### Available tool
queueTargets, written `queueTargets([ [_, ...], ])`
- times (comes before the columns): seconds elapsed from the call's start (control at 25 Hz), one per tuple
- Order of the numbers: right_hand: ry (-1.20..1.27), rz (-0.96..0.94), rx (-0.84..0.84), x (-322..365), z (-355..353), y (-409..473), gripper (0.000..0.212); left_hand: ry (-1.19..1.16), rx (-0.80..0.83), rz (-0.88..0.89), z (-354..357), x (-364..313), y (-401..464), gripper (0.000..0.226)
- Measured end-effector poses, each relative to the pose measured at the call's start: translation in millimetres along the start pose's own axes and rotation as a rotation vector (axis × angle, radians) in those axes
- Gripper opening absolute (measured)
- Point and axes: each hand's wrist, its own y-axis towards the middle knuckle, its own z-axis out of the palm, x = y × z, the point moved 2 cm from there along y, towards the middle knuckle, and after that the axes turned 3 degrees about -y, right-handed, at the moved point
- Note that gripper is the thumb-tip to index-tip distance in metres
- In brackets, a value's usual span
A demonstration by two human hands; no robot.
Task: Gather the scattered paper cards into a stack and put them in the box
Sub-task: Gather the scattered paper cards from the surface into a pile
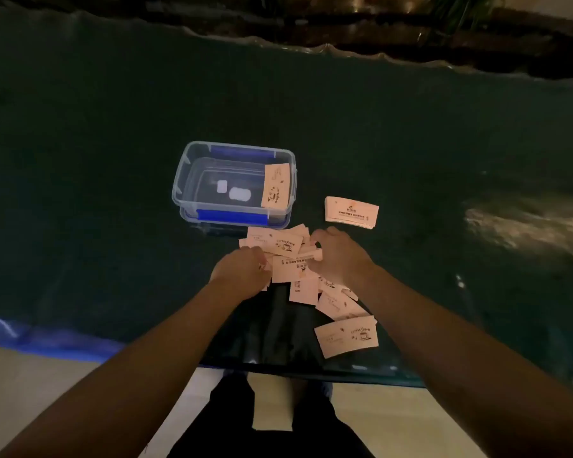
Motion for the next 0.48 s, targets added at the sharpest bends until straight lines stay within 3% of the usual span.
queueTargets([
  [0.2, -0.026, 0.008, 0.106, 19.4, 6.4, 24.7, 0.066, -0.016, 0.053, -0.009, 12.7, 2.0, -2.7, 0.025],
  [0.48, -0.083, -0.071, 0.099, 41.0, 25.7, 59.3, 0.079, -0.061, 0.056, -0.024, 15.8, 8.4, -10.7, 0.029],
])
